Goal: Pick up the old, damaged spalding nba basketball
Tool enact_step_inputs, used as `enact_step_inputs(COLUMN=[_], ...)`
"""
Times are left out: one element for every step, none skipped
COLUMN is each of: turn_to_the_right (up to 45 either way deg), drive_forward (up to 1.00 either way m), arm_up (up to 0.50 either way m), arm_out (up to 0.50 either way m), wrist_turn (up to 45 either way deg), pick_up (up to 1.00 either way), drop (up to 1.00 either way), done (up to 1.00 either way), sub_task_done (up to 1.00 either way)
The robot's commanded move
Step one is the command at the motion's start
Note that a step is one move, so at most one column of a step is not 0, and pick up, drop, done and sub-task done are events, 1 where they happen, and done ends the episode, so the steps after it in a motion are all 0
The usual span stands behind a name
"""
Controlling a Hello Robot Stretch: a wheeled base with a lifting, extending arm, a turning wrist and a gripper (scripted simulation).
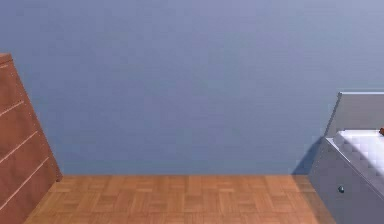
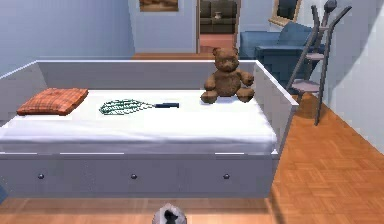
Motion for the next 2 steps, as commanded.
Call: enact_step_inputs(turn_to_the_right=[0.0,0.0], drive_forward=[0.0,0.0], arm_up=[0.16,0.0], arm_out=[0.0,0.4], wrist_turn=[0.0,0.0], pick_up=[0.0,0.0], drop=[0.0,0.0], done=[0.0,0.0], sub_task_done=[0.0,0.0])
